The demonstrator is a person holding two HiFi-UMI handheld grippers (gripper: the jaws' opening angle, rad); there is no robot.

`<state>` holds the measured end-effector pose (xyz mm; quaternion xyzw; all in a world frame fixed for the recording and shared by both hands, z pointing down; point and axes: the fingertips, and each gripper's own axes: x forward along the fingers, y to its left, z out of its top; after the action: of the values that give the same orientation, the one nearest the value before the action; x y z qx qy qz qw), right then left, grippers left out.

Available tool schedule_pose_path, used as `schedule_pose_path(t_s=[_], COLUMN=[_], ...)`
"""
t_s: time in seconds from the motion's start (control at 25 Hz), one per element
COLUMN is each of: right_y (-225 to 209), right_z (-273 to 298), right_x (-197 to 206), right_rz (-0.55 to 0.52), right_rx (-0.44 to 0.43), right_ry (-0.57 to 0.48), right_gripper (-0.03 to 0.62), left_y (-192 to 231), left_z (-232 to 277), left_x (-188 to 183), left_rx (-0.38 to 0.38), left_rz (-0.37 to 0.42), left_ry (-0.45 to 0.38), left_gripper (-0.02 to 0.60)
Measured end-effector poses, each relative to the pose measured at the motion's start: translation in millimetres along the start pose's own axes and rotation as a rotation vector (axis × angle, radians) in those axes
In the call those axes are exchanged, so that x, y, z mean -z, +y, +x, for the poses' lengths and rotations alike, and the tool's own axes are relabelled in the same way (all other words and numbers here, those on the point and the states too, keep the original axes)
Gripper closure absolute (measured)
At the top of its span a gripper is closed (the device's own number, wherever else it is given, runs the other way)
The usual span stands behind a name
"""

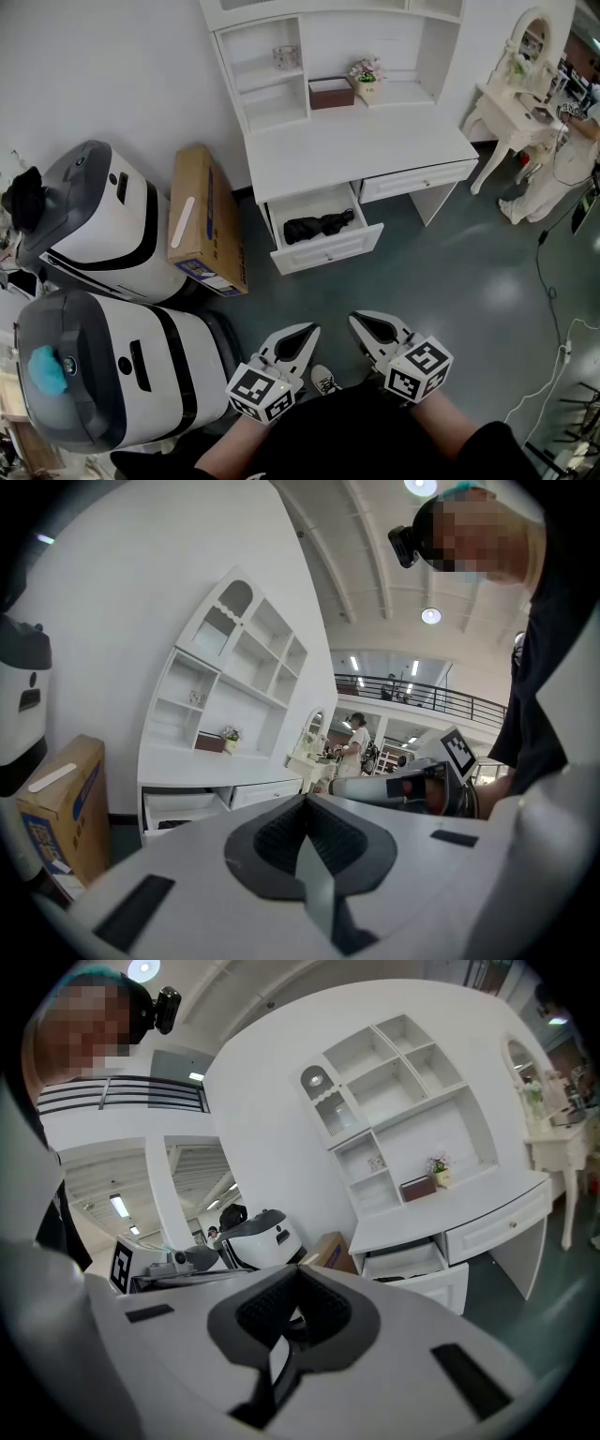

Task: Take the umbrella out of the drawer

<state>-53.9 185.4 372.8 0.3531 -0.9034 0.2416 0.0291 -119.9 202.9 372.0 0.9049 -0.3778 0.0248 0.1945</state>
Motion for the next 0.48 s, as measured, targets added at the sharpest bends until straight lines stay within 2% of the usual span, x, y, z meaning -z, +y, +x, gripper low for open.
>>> schedule_pose_path(t_s=[0.48], right_y=[-6.3], right_z=[4.3], right_x=[-9.3], right_rz=[-0.039], right_rx=[0.036], right_ry=[-0.010], right_gripper=[0.592], left_y=[9.0], left_z=[0.2], left_x=[-2.1], left_rx=[0.004], left_rz=[0.007], left_ry=[0.003], left_gripper=[0.584])
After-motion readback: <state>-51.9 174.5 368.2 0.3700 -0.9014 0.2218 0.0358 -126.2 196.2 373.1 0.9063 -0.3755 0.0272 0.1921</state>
